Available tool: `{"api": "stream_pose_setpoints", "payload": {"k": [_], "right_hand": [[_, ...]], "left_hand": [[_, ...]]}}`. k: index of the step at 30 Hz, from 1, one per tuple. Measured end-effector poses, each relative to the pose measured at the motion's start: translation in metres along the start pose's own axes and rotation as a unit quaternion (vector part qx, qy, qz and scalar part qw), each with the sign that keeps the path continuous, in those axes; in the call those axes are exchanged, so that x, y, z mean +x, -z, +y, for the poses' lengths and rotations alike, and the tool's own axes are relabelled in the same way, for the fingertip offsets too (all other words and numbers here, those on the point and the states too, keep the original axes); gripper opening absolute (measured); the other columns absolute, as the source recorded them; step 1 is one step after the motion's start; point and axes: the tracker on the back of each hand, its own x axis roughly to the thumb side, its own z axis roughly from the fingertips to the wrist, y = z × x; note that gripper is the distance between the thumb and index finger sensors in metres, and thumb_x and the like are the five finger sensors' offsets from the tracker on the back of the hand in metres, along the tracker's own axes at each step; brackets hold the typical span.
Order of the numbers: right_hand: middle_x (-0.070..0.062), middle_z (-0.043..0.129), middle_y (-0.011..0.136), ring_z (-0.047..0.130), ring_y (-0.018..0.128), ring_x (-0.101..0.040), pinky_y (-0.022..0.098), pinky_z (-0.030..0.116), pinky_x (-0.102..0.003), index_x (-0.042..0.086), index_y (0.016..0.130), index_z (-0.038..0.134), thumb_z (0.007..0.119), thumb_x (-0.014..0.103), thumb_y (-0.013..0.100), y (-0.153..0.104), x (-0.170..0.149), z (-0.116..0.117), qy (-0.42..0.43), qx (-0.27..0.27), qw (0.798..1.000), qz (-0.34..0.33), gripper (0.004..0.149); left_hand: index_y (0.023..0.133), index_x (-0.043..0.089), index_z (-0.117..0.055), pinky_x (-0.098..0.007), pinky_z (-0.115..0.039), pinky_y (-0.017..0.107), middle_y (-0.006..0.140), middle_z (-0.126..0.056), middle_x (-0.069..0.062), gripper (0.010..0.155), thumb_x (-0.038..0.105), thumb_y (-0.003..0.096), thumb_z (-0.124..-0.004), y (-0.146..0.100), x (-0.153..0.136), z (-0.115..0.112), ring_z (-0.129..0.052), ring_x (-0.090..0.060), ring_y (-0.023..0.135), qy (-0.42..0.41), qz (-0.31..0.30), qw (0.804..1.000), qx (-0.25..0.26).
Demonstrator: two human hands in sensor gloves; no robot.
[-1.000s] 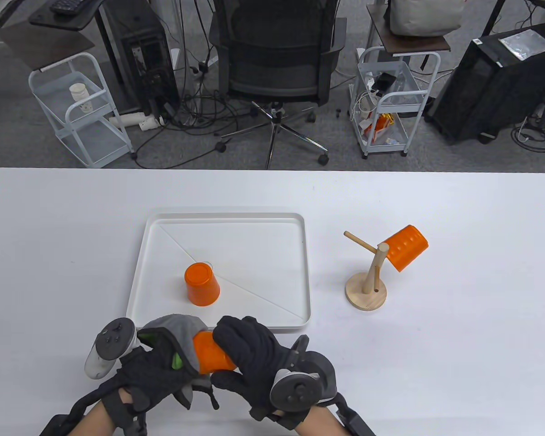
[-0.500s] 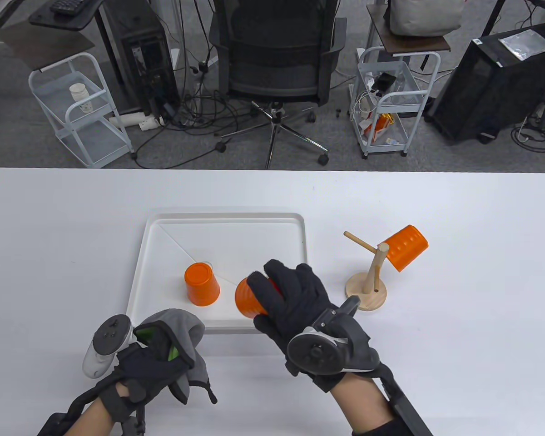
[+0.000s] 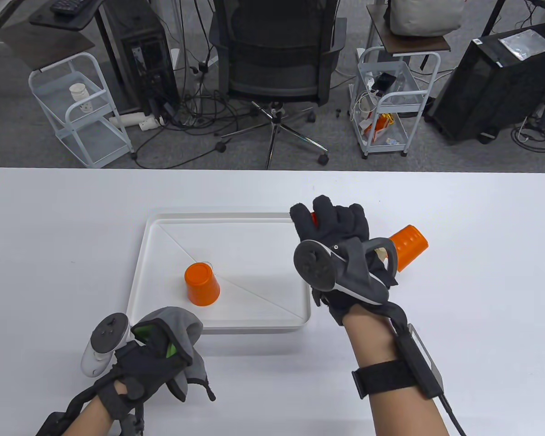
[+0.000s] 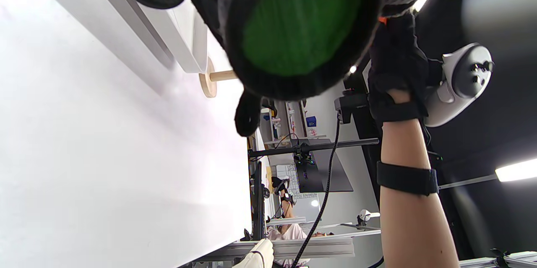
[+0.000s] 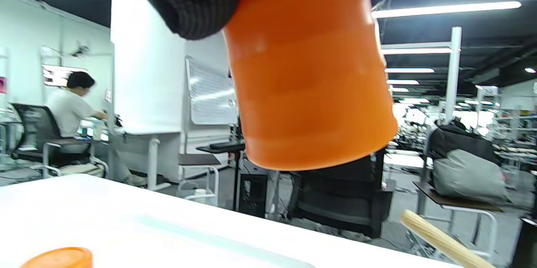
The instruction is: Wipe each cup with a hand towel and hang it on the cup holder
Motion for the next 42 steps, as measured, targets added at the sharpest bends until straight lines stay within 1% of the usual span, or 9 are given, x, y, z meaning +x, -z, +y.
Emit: {"api": "stream_pose_setpoints", "payload": {"k": [5, 8, 14, 18, 28, 37, 42], "right_hand": [[-0.023, 0.043, 0.115, 0.049, 0.091, -0.054, 0.074, 0.032, -0.071, 0.021, 0.109, 0.05, 0.073, 0.033, 0.048, 0.021, 0.0, 0.02, -0.043, 0.046, 0.998, 0.025, 0.066], [-0.022, 0.043, 0.116, 0.048, 0.091, -0.053, 0.075, 0.031, -0.07, 0.022, 0.109, 0.05, 0.073, 0.033, 0.048, 0.029, -0.001, 0.034, -0.069, 0.077, 0.994, 0.031, 0.066], [-0.021, 0.042, 0.116, 0.047, 0.093, -0.053, 0.076, 0.029, -0.069, 0.023, 0.108, 0.05, 0.073, 0.033, 0.048, 0.037, -0.013, 0.054, -0.089, 0.102, 0.989, 0.059, 0.065], [-0.021, 0.042, 0.117, 0.046, 0.093, -0.053, 0.076, 0.029, -0.069, 0.023, 0.108, 0.05, 0.073, 0.032, 0.048, 0.04, -0.021, 0.061, -0.091, 0.132, 0.983, 0.083, 0.065], [-0.021, 0.043, 0.116, 0.047, 0.093, -0.053, 0.076, 0.03, -0.07, 0.023, 0.108, 0.051, 0.074, 0.032, 0.048, 0.042, -0.034, 0.069, -0.098, 0.162, 0.975, 0.119, 0.065], [-0.021, 0.044, 0.116, 0.047, 0.092, -0.053, 0.075, 0.03, -0.07, 0.023, 0.108, 0.05, 0.075, 0.033, 0.048, 0.043, -0.038, 0.08, -0.117, 0.192, 0.966, 0.13, 0.066], [-0.02, 0.044, 0.116, 0.047, 0.093, -0.052, 0.075, 0.03, -0.069, 0.023, 0.108, 0.051, 0.075, 0.034, 0.048, 0.044, -0.036, 0.087, -0.133, 0.199, 0.962, 0.128, 0.066]], "left_hand": [[0.098, 0.05, 0.0, -0.057, -0.067, 0.071, 0.116, -0.006, 0.0, 0.083, 0.062, 0.0524, -0.069, 0.0, 0.0, 0.0, -0.086, -0.023, 0.081, 0.0, -0.002, 1.0, -0.001], [0.098, 0.05, 0.0, -0.057, -0.067, 0.071, 0.116, -0.007, -0.001, 0.083, 0.062, 0.0525, -0.068, 0.0, 0.0, 0.0, -0.086, -0.023, 0.081, 0.0, -0.002, 1.0, -0.003], [0.098, 0.05, -0.001, -0.057, -0.067, 0.071, 0.116, -0.007, -0.001, 0.082, 0.062, 0.0525, -0.068, 0.0, -0.001, 0.0, -0.086, -0.024, 0.081, 0.0, -0.003, 1.0, -0.007], [0.098, 0.05, -0.001, -0.057, -0.067, 0.071, 0.116, -0.008, -0.001, 0.082, 0.062, 0.0528, -0.068, 0.001, -0.001, -0.001, -0.086, -0.024, 0.081, -0.004, -0.005, 1.0, -0.012], [0.098, 0.05, -0.001, -0.058, -0.067, 0.07, 0.116, -0.008, -0.001, 0.081, 0.062, 0.0528, -0.067, 0.001, -0.002, -0.002, -0.087, -0.024, 0.081, -0.004, -0.005, 1.0, -0.016], [0.099, 0.05, -0.002, -0.058, -0.067, 0.07, 0.116, -0.009, -0.002, 0.081, 0.062, 0.0529, -0.067, 0.002, -0.002, -0.002, -0.087, -0.024, 0.081, -0.005, -0.006, 1.0, -0.017], [0.099, 0.05, -0.002, -0.058, -0.067, 0.07, 0.116, -0.009, -0.002, 0.081, 0.062, 0.0528, -0.067, 0.002, -0.002, -0.003, -0.087, -0.024, 0.08, -0.005, -0.004, 1.0, -0.018]]}}
